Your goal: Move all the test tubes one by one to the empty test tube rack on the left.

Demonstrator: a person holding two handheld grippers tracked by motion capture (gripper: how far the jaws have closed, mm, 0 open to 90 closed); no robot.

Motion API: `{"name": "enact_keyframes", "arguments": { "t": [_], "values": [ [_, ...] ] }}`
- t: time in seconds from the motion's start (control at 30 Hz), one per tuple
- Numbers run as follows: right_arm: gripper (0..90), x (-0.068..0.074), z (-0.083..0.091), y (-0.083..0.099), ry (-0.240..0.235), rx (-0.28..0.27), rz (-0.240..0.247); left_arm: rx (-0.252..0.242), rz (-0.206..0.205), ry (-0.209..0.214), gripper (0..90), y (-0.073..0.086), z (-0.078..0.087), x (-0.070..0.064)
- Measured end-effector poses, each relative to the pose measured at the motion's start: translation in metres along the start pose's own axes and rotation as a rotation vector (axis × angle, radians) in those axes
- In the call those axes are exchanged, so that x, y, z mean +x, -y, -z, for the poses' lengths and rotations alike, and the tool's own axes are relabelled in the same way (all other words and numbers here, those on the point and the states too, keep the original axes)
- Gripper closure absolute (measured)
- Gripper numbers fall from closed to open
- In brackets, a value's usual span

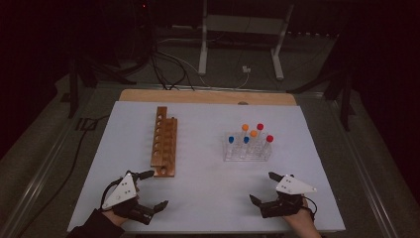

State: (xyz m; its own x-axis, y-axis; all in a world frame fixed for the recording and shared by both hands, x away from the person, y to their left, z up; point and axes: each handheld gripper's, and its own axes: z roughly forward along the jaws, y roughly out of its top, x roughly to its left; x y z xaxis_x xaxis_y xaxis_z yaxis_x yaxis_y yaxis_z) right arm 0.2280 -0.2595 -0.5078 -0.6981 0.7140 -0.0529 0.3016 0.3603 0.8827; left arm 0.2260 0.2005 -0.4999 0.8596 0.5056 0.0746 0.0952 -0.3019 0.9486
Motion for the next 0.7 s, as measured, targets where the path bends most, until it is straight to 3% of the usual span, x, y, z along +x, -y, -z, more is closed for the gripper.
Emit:
{"name": "enact_keyframes", "arguments": {
  "t": [0.2,0.5,0.63,0.67,0.7],
  "values": [
    [0.0,-0.001,0.004,-0.002,0.009,-0.029,-0.023,0.0,0.006,0.005,0.6,0.0,0.0,0.0],
    [0.0,0.001,-0.001,-0.003,0.024,0.042,-0.03,-0.004,0.007,0.017,0.6,-0.001,0.0,-0.001],
    [0.0,0.002,0.003,-0.006,0.061,0.033,-0.051,-0.005,0.01,0.018,0.6,-0.001,0.0,-0.001],
    [0.0,0.003,0.008,-0.01,0.093,0.02,-0.064,-0.006,0.01,0.018,0.6,-0.001,0.0,-0.001],
    [0.0,0.002,0.009,-0.012,0.086,0.023,-0.075,-0.006,0.012,0.017,0.6,-0.001,0.0,-0.001]
  ]
}}
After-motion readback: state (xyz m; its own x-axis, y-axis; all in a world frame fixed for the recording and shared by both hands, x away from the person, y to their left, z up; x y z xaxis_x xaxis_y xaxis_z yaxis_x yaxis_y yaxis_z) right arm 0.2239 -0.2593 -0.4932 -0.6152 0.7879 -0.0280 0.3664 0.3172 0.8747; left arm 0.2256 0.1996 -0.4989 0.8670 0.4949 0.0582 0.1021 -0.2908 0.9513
